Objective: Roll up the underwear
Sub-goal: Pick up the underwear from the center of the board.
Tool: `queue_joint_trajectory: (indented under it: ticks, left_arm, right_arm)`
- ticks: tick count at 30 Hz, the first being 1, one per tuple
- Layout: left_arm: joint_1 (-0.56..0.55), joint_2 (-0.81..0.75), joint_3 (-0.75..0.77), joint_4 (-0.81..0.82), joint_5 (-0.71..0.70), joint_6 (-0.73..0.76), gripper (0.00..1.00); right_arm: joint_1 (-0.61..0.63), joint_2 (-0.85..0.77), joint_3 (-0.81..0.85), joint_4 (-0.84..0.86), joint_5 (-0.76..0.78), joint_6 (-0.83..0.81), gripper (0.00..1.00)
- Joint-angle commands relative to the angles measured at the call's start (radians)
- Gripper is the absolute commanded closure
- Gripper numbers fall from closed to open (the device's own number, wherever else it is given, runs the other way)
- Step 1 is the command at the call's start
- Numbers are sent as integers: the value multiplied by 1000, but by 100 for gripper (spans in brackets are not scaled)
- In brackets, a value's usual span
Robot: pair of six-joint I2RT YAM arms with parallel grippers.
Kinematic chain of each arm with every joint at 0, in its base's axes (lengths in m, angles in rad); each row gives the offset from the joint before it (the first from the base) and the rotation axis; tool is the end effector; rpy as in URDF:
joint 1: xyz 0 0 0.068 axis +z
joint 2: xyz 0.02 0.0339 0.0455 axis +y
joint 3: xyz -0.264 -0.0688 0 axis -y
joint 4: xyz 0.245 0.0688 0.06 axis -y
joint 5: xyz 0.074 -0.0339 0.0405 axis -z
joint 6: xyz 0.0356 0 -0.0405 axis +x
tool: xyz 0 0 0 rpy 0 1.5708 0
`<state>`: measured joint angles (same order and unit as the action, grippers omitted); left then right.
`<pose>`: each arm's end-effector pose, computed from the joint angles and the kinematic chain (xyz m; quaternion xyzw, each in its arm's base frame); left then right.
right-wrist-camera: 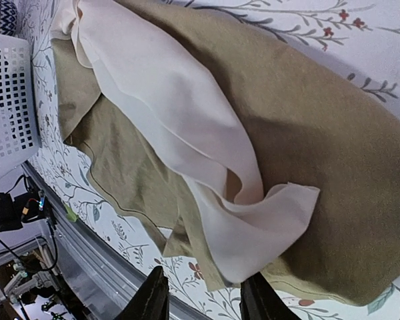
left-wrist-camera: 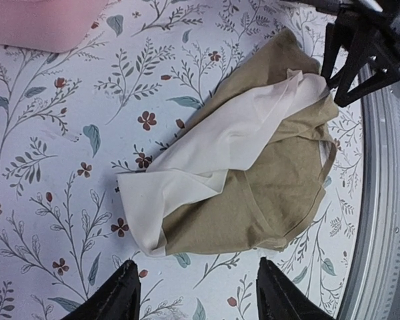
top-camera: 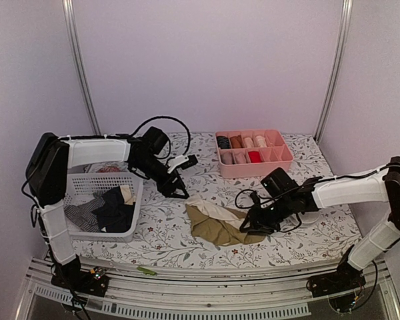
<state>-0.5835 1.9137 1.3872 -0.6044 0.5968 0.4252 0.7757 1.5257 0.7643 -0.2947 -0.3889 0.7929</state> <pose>0.3184 -0.2342 0.1973 0.5069 0.7856 -0.3025 0.1852 0.1901 0.2053 0.1585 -0.0410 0.9492 0.3087 0.0448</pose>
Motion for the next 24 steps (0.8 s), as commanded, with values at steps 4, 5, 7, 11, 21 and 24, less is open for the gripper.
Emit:
queue_joint_trajectory:
  ticks: [4, 5, 7, 11, 21, 24]
  left_arm:
    - [19, 78, 25, 3, 13, -84, 42]
    - [21, 92, 28, 3, 13, -89, 43]
    - [22, 111, 40, 2, 3, -95, 45]
    - [22, 159, 80, -3, -15, -108, 49]
    - [24, 259, 139, -20, -51, -145, 59]
    - [25, 279, 139, -24, -64, -136, 60]
  right_arm:
    - [-6, 105, 30, 122, -33, 109, 70]
    - [-7, 108, 32, 112, -24, 109, 74]
    - [-13, 96, 34, 94, -6, 110, 85]
    - [-25, 51, 36, 61, 42, 107, 100]
    - [-33, 41, 80, 8, 77, 71, 100]
    - [-36, 34, 100, -15, 99, 58, 100]
